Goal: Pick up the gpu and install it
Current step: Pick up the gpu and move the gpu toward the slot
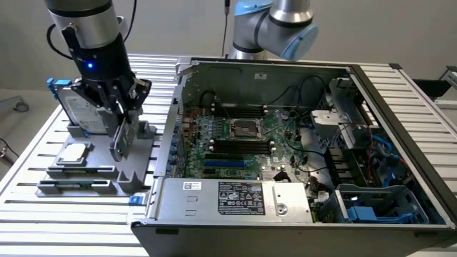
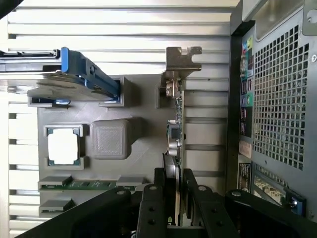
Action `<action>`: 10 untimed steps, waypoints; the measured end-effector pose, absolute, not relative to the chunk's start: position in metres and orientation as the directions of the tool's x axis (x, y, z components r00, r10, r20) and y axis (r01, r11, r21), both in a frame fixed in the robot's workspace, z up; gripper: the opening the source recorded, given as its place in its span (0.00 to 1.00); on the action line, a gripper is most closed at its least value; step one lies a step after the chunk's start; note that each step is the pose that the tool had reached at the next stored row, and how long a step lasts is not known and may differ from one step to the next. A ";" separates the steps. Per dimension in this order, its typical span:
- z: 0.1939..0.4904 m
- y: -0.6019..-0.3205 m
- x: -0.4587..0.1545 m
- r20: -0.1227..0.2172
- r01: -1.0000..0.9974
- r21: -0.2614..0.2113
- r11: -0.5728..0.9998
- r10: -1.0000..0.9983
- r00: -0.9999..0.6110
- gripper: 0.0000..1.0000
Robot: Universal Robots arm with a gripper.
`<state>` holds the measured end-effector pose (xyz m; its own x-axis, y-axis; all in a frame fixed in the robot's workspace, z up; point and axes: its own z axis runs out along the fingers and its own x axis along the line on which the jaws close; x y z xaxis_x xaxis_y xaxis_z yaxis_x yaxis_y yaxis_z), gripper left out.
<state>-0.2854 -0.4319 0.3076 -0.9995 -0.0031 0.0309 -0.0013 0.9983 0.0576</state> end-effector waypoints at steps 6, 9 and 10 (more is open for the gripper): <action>0.335 -0.423 -0.285 0.031 -0.001 0.058 0.998 -0.003 -1.000 0.26; 0.349 -0.422 -0.284 0.031 -0.001 0.058 0.998 -0.003 -1.000 0.26; 0.353 -0.422 -0.284 0.031 -0.001 0.057 0.998 -0.003 -1.000 0.26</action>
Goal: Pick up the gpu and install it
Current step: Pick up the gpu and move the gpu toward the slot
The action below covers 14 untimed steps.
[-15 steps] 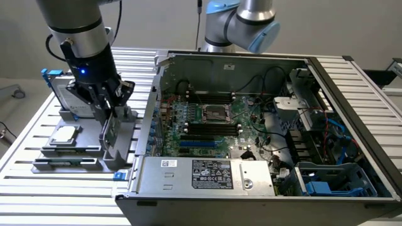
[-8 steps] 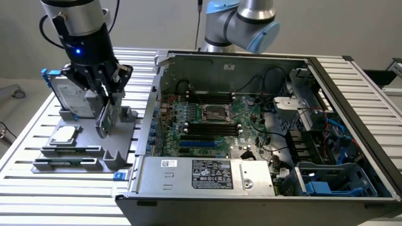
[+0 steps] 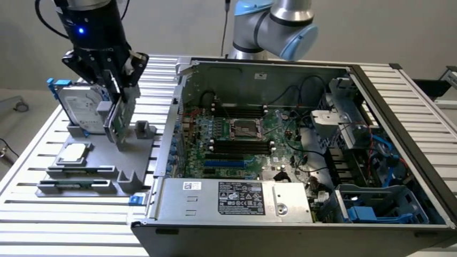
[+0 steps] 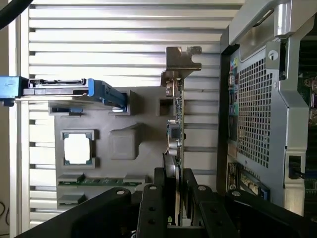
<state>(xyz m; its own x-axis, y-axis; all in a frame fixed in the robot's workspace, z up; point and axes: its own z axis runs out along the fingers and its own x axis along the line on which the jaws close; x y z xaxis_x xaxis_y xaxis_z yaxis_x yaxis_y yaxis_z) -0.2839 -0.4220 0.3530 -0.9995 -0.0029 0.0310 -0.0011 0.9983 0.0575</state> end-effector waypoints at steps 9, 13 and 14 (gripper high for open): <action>0.394 -0.422 -0.255 0.032 -0.001 0.058 0.998 -0.003 -0.999 0.26; 0.412 -0.422 -0.237 0.035 -0.001 0.058 0.998 -0.003 -0.999 0.26; 0.416 -0.422 -0.232 0.037 -0.001 0.058 0.998 -0.003 -0.999 0.26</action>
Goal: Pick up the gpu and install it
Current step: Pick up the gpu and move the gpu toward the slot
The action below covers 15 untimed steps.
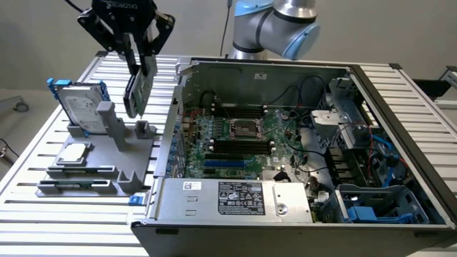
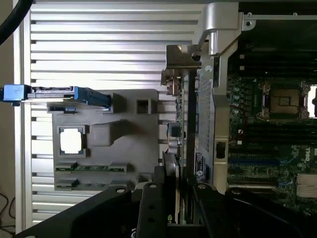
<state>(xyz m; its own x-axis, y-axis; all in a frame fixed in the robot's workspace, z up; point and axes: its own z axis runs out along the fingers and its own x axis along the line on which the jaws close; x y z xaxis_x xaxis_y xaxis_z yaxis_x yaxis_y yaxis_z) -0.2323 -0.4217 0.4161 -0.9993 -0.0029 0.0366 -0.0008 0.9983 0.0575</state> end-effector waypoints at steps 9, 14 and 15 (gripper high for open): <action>0.424 -0.423 -0.191 0.043 0.000 0.063 0.998 -0.003 -0.999 0.26; 0.424 -0.426 -0.169 0.045 0.000 0.065 0.998 -0.003 -0.999 0.26; 0.424 -0.426 -0.164 0.045 0.000 0.065 0.998 -0.003 -0.999 0.26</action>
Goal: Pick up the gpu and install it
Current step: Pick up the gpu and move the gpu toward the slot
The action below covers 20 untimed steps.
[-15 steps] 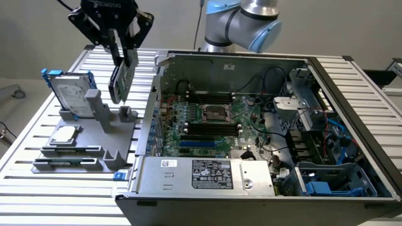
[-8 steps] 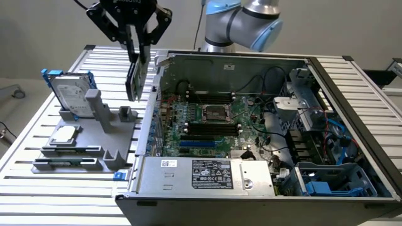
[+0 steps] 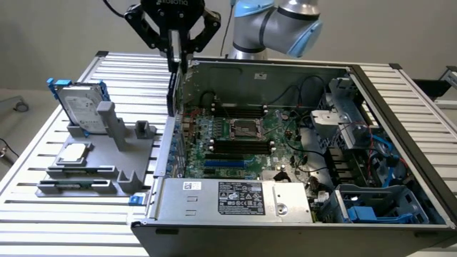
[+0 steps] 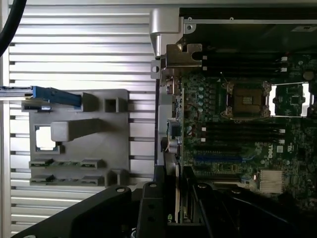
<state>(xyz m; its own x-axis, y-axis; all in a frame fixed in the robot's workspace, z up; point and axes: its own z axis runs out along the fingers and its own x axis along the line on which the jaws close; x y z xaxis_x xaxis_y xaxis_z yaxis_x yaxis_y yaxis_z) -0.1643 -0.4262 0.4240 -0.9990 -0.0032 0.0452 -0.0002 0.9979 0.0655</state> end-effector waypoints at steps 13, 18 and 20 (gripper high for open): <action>0.405 -0.430 -0.105 0.045 0.000 0.067 0.998 -0.003 -0.999 0.26; 0.396 -0.431 -0.082 0.045 0.000 0.067 0.998 -0.003 -0.999 0.26; 0.393 -0.431 -0.073 0.045 0.000 0.067 0.998 -0.003 -0.999 0.26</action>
